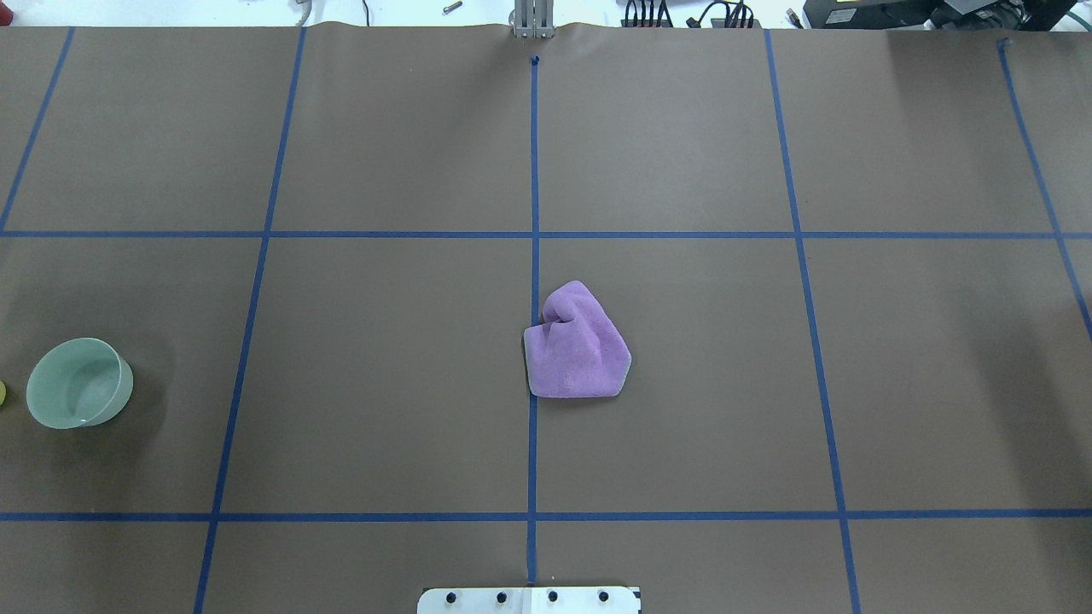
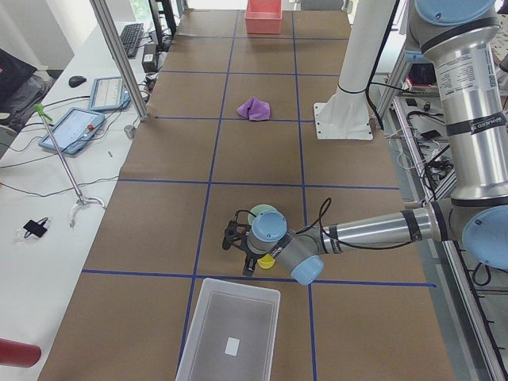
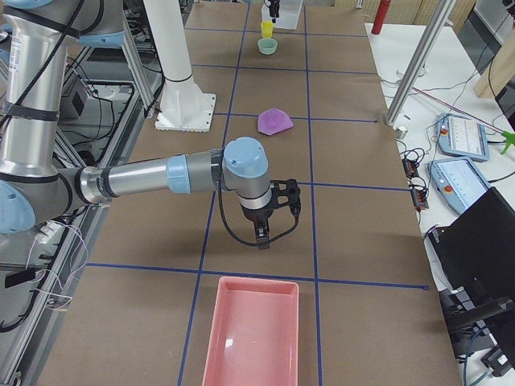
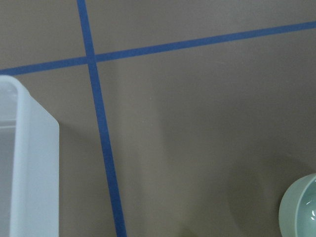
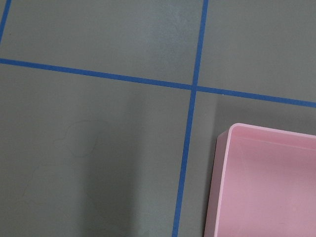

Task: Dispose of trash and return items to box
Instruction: 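Reach the left gripper to the yellow cup and grasp it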

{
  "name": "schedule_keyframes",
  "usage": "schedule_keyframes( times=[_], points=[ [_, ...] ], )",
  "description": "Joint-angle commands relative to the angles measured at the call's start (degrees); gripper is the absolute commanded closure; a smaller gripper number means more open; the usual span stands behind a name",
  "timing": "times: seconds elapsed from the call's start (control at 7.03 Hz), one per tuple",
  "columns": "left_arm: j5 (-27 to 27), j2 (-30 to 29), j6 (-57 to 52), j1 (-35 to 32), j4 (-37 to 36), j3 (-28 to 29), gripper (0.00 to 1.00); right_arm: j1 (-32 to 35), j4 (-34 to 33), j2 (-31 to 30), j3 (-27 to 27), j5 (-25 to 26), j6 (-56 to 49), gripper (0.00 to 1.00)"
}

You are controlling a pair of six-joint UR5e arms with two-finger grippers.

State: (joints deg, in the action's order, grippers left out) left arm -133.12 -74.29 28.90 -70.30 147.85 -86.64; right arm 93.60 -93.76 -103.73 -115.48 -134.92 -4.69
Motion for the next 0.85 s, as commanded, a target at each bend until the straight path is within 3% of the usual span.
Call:
schedule_keyframes(
  times=[0.0,0.14,0.28,0.43,0.57,0.71],
  points=[
    [-0.2,1.9,0.9,0.7,3.7,0.6,0.03,0.0,0.0,-0.2,0.0,0.0,-0.1,0.0],
    [-0.2,3.2,0.6,0.7,4.5,0.6,0.03,0.0,0.0,-0.3,0.0,0.0,-0.1,0.0],
    [-0.2,4.1,0.6,0.8,5.4,0.6,0.13,0.0,0.0,-0.4,0.0,0.0,-0.1,0.0],
    [-0.2,4.1,0.9,0.9,5.5,0.6,0.44,0.0,0.0,-0.5,0.0,0.0,-0.1,0.0],
    [-0.2,4.1,1.1,1.0,5.5,0.6,0.64,0.0,0.0,-0.5,0.1,0.0,-0.1,0.0],
    [-0.2,4.0,1.2,1.3,5.5,0.5,0.69,0.0,0.0,-0.5,0.1,0.0,-0.1,0.0]
  ],
)
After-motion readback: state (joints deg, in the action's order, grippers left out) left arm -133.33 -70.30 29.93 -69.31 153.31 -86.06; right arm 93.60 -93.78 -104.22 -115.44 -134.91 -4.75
